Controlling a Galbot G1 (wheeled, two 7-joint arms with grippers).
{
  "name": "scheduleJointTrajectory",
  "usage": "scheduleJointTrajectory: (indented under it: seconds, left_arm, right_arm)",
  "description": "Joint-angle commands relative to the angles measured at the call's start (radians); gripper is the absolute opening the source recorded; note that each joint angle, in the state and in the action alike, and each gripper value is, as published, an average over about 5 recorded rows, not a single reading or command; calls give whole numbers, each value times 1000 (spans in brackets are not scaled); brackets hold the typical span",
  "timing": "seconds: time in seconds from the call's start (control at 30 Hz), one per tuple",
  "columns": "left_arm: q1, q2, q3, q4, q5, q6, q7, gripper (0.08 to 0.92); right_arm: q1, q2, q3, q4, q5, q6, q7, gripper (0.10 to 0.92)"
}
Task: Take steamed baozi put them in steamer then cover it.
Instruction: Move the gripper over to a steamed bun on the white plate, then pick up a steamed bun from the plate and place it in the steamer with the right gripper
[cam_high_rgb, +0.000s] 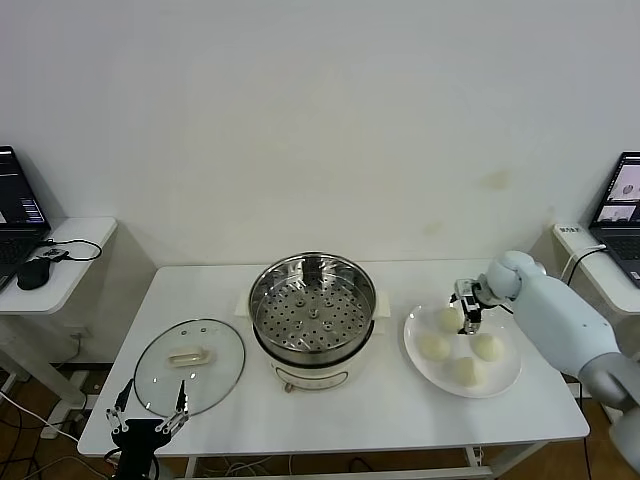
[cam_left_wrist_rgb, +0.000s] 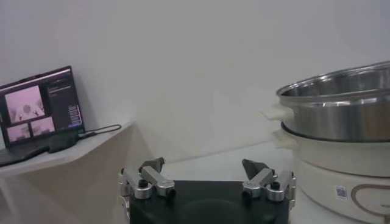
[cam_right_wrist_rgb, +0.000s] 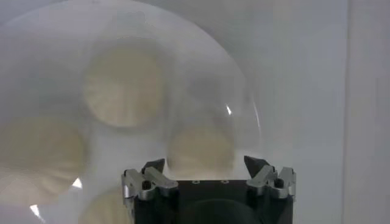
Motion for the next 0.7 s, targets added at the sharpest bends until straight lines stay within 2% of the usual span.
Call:
scheduleJointTrajectory:
  seconds: [0.03,0.37,0.7]
  left_arm:
    - [0,0,-1,0,0,0,-1,823]
    - [-1,0,-1,-1,-2,-5,-3,823]
    - [-6,7,2,-1,-13,-8,-3,823]
  right_arm:
    - [11,31,-11,-42,-18,-1,-7,714]
    - [53,-38,-64,52,45,-5,-23,627]
    - [310,-251,-292,401,375,-80,-57,620]
